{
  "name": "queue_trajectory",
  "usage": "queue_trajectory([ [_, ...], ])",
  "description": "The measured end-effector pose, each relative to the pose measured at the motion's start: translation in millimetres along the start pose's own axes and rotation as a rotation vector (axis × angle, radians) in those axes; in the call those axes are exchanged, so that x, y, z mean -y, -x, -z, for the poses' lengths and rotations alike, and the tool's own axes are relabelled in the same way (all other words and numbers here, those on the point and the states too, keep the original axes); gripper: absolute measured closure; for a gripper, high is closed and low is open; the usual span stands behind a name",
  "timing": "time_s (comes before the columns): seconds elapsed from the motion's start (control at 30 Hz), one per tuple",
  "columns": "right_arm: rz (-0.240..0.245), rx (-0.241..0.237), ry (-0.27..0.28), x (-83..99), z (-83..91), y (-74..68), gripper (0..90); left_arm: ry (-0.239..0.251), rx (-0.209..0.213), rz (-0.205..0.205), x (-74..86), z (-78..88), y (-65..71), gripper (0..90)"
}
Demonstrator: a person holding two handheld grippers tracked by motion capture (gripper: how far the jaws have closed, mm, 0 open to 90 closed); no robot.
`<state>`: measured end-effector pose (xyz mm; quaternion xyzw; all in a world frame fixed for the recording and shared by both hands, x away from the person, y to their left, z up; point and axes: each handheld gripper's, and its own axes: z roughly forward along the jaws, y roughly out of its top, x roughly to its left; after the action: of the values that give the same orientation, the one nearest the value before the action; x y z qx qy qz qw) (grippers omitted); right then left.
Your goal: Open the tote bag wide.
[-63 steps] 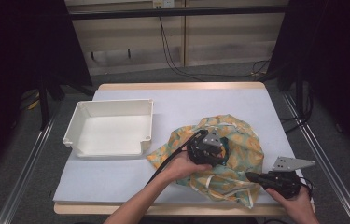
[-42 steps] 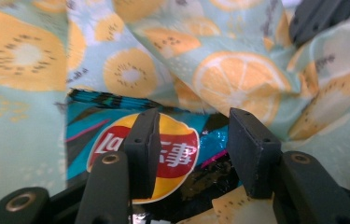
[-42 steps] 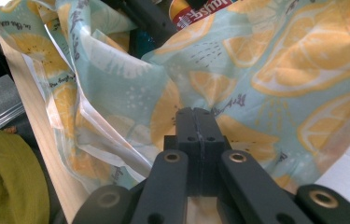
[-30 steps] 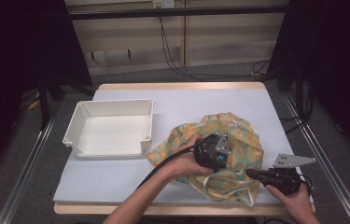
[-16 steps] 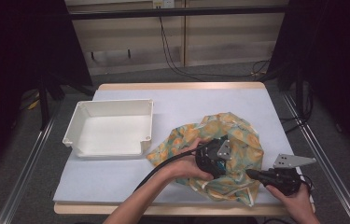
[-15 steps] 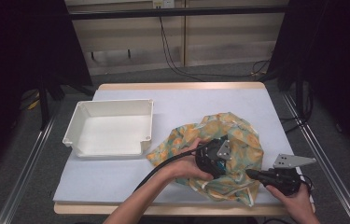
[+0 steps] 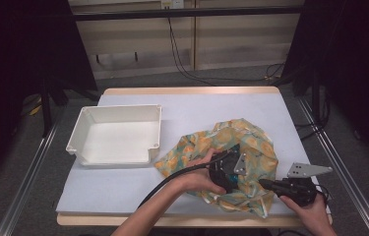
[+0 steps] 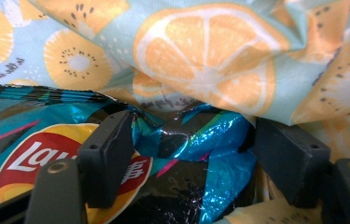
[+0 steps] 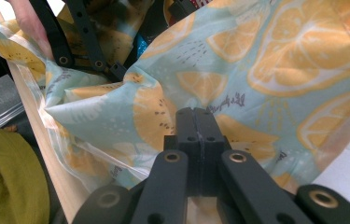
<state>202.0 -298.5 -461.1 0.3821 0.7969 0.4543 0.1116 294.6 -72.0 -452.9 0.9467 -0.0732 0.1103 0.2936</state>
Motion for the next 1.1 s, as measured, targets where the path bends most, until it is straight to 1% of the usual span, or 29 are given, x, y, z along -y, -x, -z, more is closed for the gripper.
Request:
queue_trajectory([
  [0.03, 0.000, 0.000, 0.000, 0.0, 0.0, 0.0, 90.0, -0.008, -0.001, -0.003, -0.4, -0.8, 0.8, 29.6],
  [0.07, -0.001, 0.000, -0.003, 0.1, 0.1, 0.0, 90.0, -0.004, 0.004, -0.006, -0.5, -1.8, 1.9, 32.2],
  [0.13, 0.002, 0.001, -0.006, 0.1, -0.2, -0.2, 90.0, -0.013, 0.009, -0.012, -0.8, -1.8, 2.4, 36.9],
  [0.17, 0.001, 0.000, -0.007, 0.2, -0.5, -0.5, 90.0, -0.026, -0.010, -0.015, -0.7, -2.2, 2.9, 40.4],
  [0.2, 0.001, 0.000, -0.007, 0.2, -0.5, -0.5, 90.0, -0.026, -0.010, -0.015, -0.7, -2.2, 2.9, 45.9],
  [0.23, 0.001, 0.001, -0.008, 0.2, -0.6, -0.6, 90.0, -0.014, 0.023, -0.005, 0.5, -2.8, 1.9, 45.9],
  [0.27, 0.002, 0.002, -0.010, 0.5, -0.7, -0.5, 90.0, -0.015, 0.015, -0.002, 1.2, -2.6, 1.7, 51.1],
  [0.3, 0.002, 0.002, -0.010, 0.5, -0.7, -0.5, 90.0, -0.019, 0.006, 0.003, 1.5, -2.5, 1.4, 51.1],
  [0.33, 0.002, 0.005, -0.011, 0.6, -0.6, -0.4, 90.0, -0.019, 0.009, 0.001, 1.4, -2.3, 0.6, 52.4],
  [0.37, 0.000, 0.005, -0.011, 1.0, -0.5, -0.1, 90.0, -0.018, 0.035, 0.017, 1.3, -2.4, 0.1, 56.9],
  [0.4, -0.003, 0.004, -0.012, 1.2, -0.5, 0.1, 90.0, -0.019, 0.038, 0.020, 1.2, -2.8, 0.0, 60.3],
  [0.43, -0.004, 0.007, -0.011, 1.4, -0.7, 0.2, 90.0, -0.014, 0.050, 0.020, 1.8, -3.2, -0.6, 69.5],
  [0.47, -0.004, 0.007, -0.010, 1.4, -0.5, 0.3, 90.0, -0.012, 0.050, 0.035, 1.9, -3.8, -0.8, 75.1],
  [0.53, -0.003, 0.009, -0.007, 1.4, 0.1, 0.3, 90.0, -0.006, 0.056, 0.064, 2.2, -3.9, -2.8, 80.2],
  [0.57, -0.003, 0.008, -0.007, 1.5, 0.2, 0.4, 90.0, -0.009, 0.059, 0.069, 2.4, -3.6, -4.3, 83.2],
  [0.6, -0.003, 0.008, -0.007, 1.6, 0.2, 0.4, 90.0, -0.001, 0.065, 0.085, 2.8, -3.6, -5.2, 84.4],
  [0.63, -0.002, 0.008, -0.008, 1.8, 0.2, 0.4, 90.0, 0.001, 0.070, 0.092, 3.0, -3.2, -5.7, 86.4],
  [0.67, 0.000, 0.008, -0.011, 2.0, 0.8, 0.4, 90.0, 0.018, 0.081, 0.110, 4.1, -2.1, -7.7, 88.5],
  [0.7, 0.000, 0.008, -0.011, 2.0, 0.8, 0.4, 90.0, 0.018, 0.081, 0.110, 4.1, -2.1, -7.7, 88.9],
  [0.73, -0.001, 0.014, -0.011, 2.2, 1.1, 0.5, 90.0, 0.026, 0.092, 0.113, 5.2, -0.7, -9.6, 88.9],
  [0.83, -0.005, 0.022, -0.009, 2.3, 3.1, 2.1, 90.0, 0.066, 0.124, 0.164, 9.8, 3.4, -15.4, 86.7],
  [0.87, -0.006, 0.020, -0.009, 2.6, 4.2, 2.8, 90.0, 0.099, 0.132, 0.198, 11.9, 4.8, -16.9, 83.6],
  [0.9, -0.010, 0.024, -0.005, 4.0, 7.1, 2.4, 90.0, 0.121, 0.139, 0.214, 14.2, 8.1, -19.6, 75.4],
  [0.93, -0.010, 0.024, -0.005, 4.0, 7.1, 2.4, 90.0, 0.121, 0.139, 0.214, 14.2, 8.1, -19.6, 75.1],
  [1.0, -0.007, 0.028, -0.005, 6.1, 10.0, 0.7, 90.0, 0.131, 0.126, 0.231, 16.2, 11.8, -21.6, 74.6],
  [1.07, -0.002, 0.027, -0.013, 9.1, 14.4, -3.6, 90.0, 0.150, 0.140, 0.260, 18.5, 14.5, -23.9, 76.2],
  [1.1, 0.002, 0.024, -0.019, 10.5, 16.4, -5.1, 90.0, 0.154, 0.148, 0.267, 20.0, 15.4, -25.5, 76.2],
])
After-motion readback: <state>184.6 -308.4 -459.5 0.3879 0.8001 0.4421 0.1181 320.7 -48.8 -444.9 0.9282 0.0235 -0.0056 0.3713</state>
